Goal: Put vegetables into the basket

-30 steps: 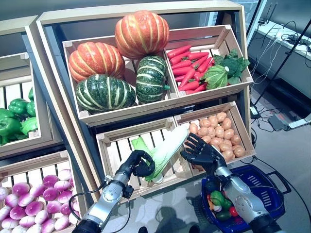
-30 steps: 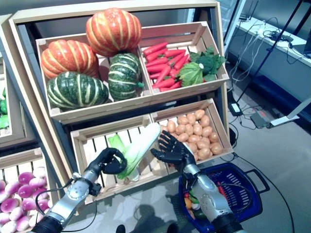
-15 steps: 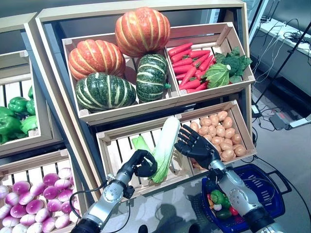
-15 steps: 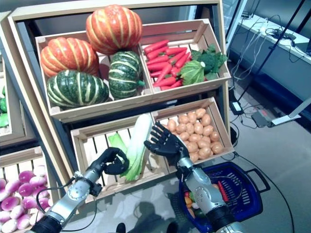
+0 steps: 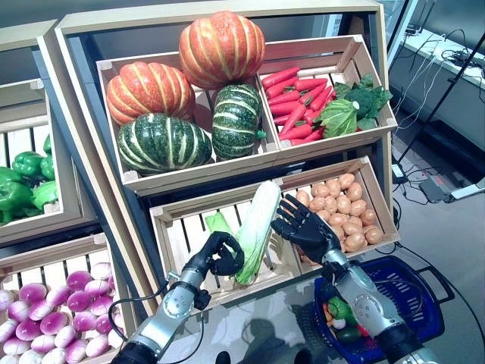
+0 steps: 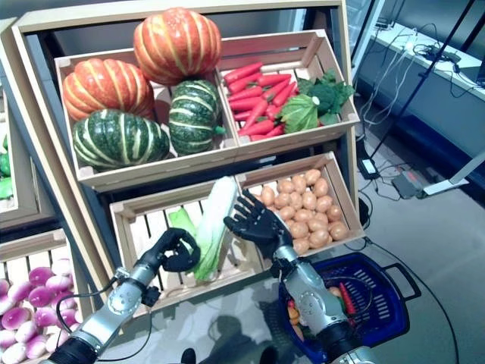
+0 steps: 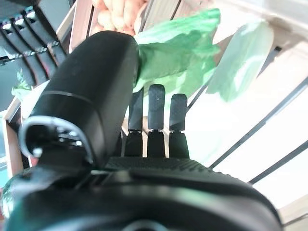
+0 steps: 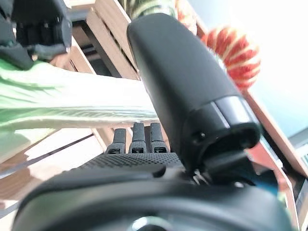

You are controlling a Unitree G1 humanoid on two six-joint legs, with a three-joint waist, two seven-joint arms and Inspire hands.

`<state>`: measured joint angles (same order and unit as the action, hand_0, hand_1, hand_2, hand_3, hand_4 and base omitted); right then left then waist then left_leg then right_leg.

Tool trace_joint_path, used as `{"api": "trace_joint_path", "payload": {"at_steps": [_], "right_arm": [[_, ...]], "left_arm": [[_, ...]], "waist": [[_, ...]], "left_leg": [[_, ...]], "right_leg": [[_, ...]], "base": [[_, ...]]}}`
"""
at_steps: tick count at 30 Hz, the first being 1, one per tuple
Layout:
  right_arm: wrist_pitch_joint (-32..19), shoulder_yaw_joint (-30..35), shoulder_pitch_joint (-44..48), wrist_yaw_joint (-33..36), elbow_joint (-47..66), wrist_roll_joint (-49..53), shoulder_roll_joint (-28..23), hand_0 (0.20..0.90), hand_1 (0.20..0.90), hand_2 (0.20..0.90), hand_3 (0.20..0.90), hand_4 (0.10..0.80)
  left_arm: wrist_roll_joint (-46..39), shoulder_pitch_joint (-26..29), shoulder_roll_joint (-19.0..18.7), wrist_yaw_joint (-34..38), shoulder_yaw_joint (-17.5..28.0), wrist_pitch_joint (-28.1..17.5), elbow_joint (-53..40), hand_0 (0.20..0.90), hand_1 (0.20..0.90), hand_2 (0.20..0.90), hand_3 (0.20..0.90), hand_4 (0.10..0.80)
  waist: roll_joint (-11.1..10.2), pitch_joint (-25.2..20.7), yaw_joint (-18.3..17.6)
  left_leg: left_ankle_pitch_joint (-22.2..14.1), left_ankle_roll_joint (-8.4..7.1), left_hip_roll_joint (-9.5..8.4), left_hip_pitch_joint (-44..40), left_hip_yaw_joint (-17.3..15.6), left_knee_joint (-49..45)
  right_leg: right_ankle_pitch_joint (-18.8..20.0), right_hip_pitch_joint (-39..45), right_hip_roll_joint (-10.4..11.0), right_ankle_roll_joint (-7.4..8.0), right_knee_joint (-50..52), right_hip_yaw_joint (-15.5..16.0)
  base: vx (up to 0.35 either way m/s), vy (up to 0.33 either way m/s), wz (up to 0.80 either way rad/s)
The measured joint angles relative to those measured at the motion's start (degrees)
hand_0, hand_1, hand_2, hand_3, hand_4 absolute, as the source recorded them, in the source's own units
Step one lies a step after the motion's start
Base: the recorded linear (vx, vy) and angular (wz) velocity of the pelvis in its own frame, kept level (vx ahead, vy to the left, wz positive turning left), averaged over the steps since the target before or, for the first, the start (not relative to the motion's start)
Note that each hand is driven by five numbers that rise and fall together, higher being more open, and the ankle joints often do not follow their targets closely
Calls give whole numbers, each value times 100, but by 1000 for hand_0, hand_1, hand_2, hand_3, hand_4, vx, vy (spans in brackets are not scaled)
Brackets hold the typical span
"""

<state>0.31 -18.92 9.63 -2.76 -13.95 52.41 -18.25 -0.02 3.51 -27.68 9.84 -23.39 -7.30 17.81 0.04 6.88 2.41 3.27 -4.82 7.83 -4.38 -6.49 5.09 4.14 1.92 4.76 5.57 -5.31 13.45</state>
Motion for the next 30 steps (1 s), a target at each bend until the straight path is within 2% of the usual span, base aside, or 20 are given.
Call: {"api": "trace_joint_path", "payload": {"at_steps": [7, 10, 18, 24, 30], "right_arm": [[435, -6, 0, 801, -47, -22, 35, 900, 900, 900, 900, 800], [501, -16, 0, 904, -111, -20, 40, 900, 900, 900, 900, 800], [607, -176, 5, 901, -142, 50, 45, 900, 900, 900, 900, 800], [630, -199, 8, 752, -138, 818, 96, 900, 900, 900, 900, 800], [518, -197, 19, 494, -137, 1077, 95, 900, 900, 900, 900, 800]], "left_arm": [[145, 107, -2, 224, -71, 0, -84, 300, 300, 300, 300, 400], [161, 118, 4, 271, -117, -5, -161, 300, 300, 300, 300, 400], [293, 176, 2, 323, -117, -12, -210, 300, 300, 300, 300, 400], [563, 189, -22, 320, -118, -139, -215, 300, 300, 300, 300, 400], [646, 194, -82, 186, -122, -196, -219, 300, 300, 300, 300, 400]], "waist": [[-1, 0, -20], [-3, -2, -20], [-4, -3, -15], [-5, -3, -3], [-5, -3, 1]], "left_leg": [[0, 0, -17, -1, -4, 0], [0, 0, -19, -5, -6, 0], [0, 0, -18, -30, -6, 0], [0, 0, -18, -38, -3, 0], [0, 0, -19, -37, -2, 0]], "right_leg": [[1, -2, -1, -1, 15, -5], [1, 0, -1, -1, 16, -7], [2, 31, -1, -1, 17, -6], [1, 41, 0, -1, 16, -5], [1, 40, 0, 0, 15, -4]], "base": [[-16, 1, 0], [0, 0, 0], [0, 0, 0], [0, 0, 0], [0, 0, 0]]}}
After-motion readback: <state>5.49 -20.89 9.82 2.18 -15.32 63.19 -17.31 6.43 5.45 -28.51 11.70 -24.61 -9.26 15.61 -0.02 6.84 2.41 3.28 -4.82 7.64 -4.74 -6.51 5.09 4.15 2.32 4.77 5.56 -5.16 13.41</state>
